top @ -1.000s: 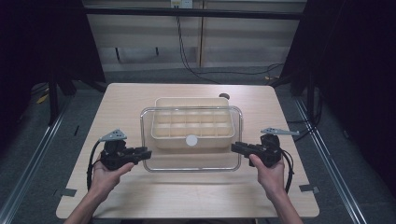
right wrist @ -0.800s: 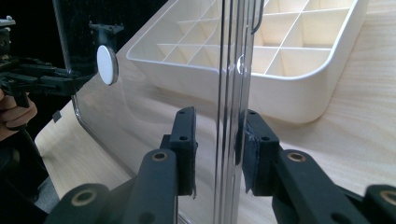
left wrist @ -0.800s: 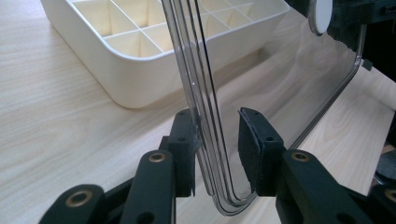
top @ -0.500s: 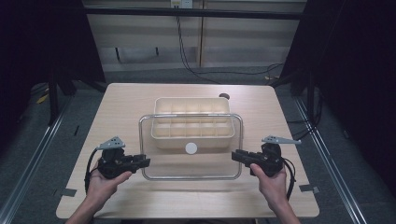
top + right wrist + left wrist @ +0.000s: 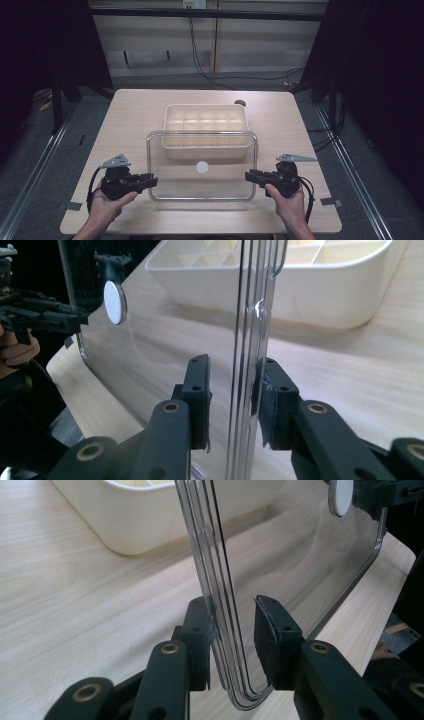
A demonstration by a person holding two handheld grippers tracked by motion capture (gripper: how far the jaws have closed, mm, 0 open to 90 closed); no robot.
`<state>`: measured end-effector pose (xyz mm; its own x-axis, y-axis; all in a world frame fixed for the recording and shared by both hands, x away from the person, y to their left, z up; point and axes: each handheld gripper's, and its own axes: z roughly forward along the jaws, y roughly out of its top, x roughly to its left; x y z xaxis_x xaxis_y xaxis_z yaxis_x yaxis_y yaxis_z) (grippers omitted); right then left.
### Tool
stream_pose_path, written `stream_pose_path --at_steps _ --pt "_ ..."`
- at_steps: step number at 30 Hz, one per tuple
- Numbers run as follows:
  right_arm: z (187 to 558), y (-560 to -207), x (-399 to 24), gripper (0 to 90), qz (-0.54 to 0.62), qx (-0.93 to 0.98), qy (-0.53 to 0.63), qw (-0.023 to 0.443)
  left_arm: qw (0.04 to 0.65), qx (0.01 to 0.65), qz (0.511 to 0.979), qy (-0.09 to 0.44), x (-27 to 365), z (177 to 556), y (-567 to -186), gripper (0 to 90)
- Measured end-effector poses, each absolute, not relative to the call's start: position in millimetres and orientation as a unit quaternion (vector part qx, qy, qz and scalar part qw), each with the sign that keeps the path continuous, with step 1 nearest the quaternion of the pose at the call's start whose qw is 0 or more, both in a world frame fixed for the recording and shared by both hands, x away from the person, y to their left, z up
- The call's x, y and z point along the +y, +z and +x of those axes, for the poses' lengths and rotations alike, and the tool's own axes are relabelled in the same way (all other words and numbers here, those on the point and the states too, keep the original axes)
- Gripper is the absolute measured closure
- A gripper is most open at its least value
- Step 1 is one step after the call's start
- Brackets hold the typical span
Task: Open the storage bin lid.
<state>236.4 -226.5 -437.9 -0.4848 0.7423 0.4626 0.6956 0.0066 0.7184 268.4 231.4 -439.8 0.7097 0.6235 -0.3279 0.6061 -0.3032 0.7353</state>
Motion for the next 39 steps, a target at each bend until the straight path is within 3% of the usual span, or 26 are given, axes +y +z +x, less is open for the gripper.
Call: stream_pose_path --at_steps 39 --pt "218 -476 -223 67.8 0.547 0.713 0.438 -0.025 0.401 0.398 0.824 -0.038 227 255 -472 66.6"
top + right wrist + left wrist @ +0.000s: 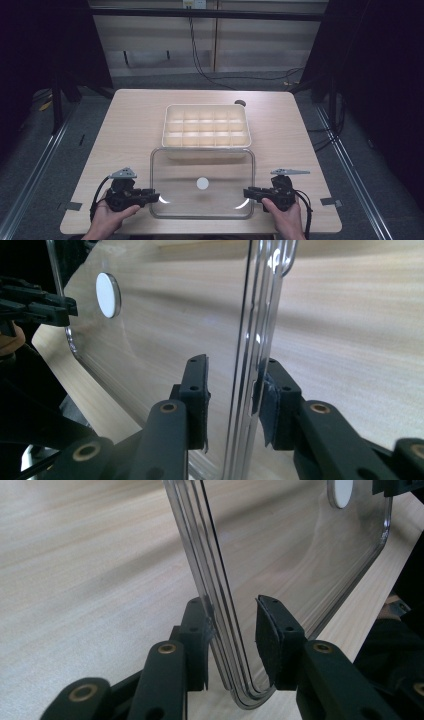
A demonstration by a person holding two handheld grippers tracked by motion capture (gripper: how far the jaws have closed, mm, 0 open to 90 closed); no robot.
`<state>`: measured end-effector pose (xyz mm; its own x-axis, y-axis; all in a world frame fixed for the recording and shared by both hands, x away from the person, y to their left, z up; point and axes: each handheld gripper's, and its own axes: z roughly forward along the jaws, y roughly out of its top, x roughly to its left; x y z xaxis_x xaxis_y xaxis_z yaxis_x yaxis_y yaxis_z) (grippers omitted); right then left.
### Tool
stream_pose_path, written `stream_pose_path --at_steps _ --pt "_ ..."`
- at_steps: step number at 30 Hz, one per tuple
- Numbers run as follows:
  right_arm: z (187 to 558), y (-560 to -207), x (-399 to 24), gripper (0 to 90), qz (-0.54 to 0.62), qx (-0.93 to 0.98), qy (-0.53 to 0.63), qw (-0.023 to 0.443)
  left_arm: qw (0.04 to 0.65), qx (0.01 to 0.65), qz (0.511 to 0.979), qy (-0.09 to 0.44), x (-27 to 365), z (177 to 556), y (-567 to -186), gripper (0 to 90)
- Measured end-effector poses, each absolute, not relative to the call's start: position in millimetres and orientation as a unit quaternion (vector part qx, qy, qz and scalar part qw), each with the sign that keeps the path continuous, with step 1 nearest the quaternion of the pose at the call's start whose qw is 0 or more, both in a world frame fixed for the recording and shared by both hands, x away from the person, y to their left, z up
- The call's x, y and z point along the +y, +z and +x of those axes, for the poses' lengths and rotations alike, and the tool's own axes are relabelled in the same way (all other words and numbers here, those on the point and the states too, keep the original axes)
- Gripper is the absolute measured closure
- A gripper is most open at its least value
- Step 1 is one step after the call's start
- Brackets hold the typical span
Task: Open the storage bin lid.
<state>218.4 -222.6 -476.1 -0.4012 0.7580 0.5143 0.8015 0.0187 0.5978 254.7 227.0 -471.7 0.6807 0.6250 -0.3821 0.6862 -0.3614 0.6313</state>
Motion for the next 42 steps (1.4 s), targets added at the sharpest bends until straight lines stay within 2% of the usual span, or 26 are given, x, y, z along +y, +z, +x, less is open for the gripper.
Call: stream_pose_path --at_steps 4,18,30,42 --pt "217 -476 -220 65.1 -0.54 -0.724 -0.429 0.008 0.402 0.393 0.826 -0.039 226 255 -473 66.0" --pt "225 -486 -217 57.4 -0.549 -0.733 -0.4 0.018 0.385 0.392 0.835 -0.042 224 264 -481 60.6" --pt "231 -492 -218 55.0 -0.56 -0.732 -0.388 0.027 0.372 0.396 0.838 -0.045 223 268 -485 60.5" --pt "231 -492 -216 51.8 -0.562 -0.739 -0.372 0.007 0.366 0.397 0.84 -0.047 220 268 -487 58.6"
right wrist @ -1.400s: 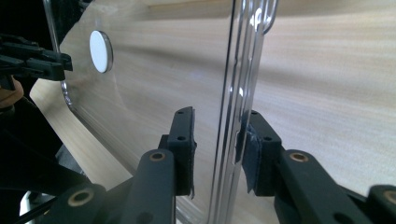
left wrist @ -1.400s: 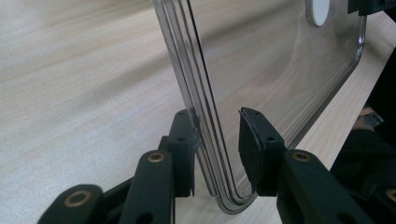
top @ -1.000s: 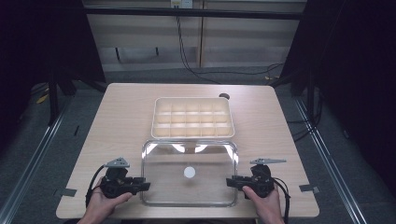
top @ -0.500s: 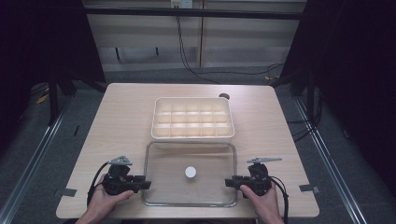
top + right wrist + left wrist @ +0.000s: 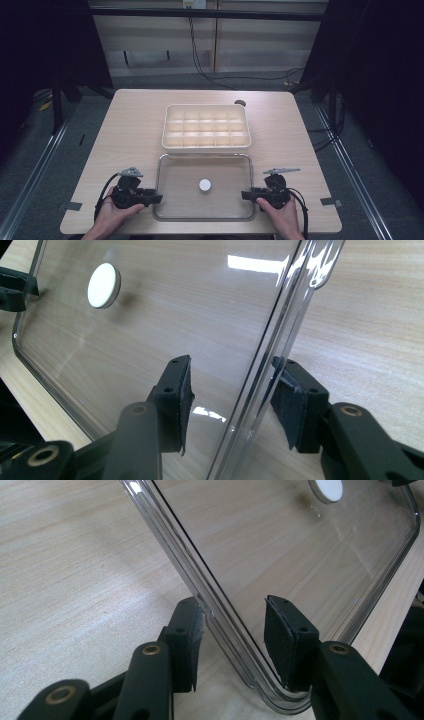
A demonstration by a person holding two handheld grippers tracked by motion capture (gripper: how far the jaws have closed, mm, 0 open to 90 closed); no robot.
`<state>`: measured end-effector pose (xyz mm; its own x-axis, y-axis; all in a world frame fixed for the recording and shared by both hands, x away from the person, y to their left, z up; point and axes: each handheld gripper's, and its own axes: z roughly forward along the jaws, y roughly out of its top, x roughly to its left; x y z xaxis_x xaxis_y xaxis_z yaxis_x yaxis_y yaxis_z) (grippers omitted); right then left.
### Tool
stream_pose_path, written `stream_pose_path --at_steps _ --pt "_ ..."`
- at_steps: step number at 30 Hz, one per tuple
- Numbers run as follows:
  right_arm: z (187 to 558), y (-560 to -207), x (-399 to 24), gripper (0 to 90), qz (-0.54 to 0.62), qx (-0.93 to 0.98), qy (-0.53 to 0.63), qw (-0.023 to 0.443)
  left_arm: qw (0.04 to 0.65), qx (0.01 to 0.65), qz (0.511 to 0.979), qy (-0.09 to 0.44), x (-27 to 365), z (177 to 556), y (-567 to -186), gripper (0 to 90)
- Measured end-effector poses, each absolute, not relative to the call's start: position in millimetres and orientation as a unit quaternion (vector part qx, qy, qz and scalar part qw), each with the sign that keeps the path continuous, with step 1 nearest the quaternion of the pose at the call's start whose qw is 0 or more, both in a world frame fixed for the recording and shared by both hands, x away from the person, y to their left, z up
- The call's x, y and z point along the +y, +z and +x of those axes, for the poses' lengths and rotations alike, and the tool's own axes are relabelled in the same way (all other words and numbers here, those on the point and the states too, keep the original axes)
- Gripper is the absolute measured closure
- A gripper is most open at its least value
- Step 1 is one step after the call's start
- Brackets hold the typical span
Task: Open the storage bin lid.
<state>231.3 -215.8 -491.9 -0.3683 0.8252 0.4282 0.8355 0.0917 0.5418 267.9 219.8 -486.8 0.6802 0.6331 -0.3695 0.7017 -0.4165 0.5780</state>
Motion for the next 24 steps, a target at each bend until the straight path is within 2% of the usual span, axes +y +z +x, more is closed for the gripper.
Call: stream_pose_path --at_steps 14,21,24 --pt "232.8 -490.8 -211.6 45.6 -0.565 -0.739 -0.367 -0.007 0.357 0.4 0.843 -0.049 218.5 268.9 -488.3 56.6" --pt "232.6 -491.0 -210.9 40.0 -0.554 -0.746 -0.369 -0.008 0.359 0.406 0.839 -0.045 216.0 269.7 -487.9 47.8" --pt "233.0 -490.6 -212.1 36.6 -0.555 -0.746 -0.369 -0.008 0.36 0.405 0.839 -0.047 216.4 270.5 -488.1 47.5"
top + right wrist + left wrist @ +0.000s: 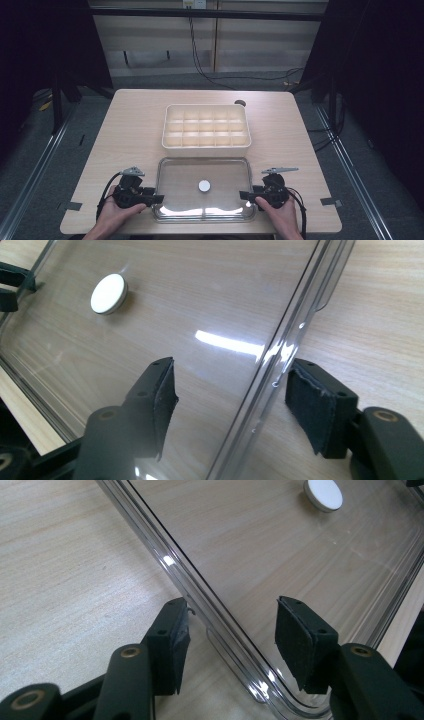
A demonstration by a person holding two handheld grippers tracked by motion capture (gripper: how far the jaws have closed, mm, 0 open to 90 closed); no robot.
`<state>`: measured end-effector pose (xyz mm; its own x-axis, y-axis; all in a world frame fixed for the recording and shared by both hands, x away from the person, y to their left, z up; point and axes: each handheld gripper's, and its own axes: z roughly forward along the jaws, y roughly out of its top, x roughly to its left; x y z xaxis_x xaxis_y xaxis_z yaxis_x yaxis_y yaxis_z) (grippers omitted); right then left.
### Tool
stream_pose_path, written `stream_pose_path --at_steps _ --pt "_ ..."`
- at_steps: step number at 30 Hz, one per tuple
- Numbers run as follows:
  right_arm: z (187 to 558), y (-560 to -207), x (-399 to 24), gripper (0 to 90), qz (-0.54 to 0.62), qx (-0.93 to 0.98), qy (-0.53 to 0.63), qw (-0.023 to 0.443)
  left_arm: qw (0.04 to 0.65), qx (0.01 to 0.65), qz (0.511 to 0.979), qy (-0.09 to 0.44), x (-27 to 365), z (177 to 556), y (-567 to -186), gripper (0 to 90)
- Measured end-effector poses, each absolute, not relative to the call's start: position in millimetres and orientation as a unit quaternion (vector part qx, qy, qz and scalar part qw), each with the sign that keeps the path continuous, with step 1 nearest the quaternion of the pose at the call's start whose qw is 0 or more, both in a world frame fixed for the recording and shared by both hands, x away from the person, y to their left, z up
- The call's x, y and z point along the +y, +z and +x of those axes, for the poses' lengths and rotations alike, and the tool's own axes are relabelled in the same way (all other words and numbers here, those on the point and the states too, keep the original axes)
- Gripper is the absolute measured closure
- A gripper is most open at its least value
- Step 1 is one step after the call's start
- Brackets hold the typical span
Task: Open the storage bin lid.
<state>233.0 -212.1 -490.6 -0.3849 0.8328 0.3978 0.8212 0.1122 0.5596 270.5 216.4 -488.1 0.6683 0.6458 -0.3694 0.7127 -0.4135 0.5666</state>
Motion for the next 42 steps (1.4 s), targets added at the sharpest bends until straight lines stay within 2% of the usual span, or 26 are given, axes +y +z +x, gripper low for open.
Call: stream_pose_path --at_steps 6,7,9,11,22,29,34,39,42 --pt "233 -491 -212 35.8 0.553 0.745 0.374 0.004 0.36 0.402 0.842 -0.027 216 271 -486 39.8" --pt "232 -491 -213 33.3 0.55 0.746 0.375 0.005 0.37 0.403 0.837 -0.023 217 271 -485 39.6" --pt "232 -490 -214 36.1 0.551 0.746 0.374 0.015 0.375 0.408 0.832 -0.017 219 273 -483 37.3" --pt "231 -488 -215 35.3 0.544 0.742 0.392 0.004 0.368 0.41 0.834 -0.02 219 276 -485 36.4" --pt "237 -474 -221 31.1 0.529 0.742 0.411 0.019 0.366 0.398 0.841 -0.004 211 285 -475 29.1" --pt "241 -458 -234 27.0 0.506 0.738 0.446 0.039 0.4 0.383 0.833 0.003 211 299 -456 24.2" --pt "243 -449 -255 26.6 0.512 0.714 0.473 0.064 0.412 0.387 0.824 0.042 222 304 -448 26.1" --pt "243 -440 -276 26.6 0.524 0.69 0.489 0.099 0.44 0.417 0.793 0.067 246 308 -447 26.4" --pt "243 -438 -288 26.7 0.533 0.679 0.492 0.115 0.438 0.425 0.789 0.075 259 309 -451 26.7"
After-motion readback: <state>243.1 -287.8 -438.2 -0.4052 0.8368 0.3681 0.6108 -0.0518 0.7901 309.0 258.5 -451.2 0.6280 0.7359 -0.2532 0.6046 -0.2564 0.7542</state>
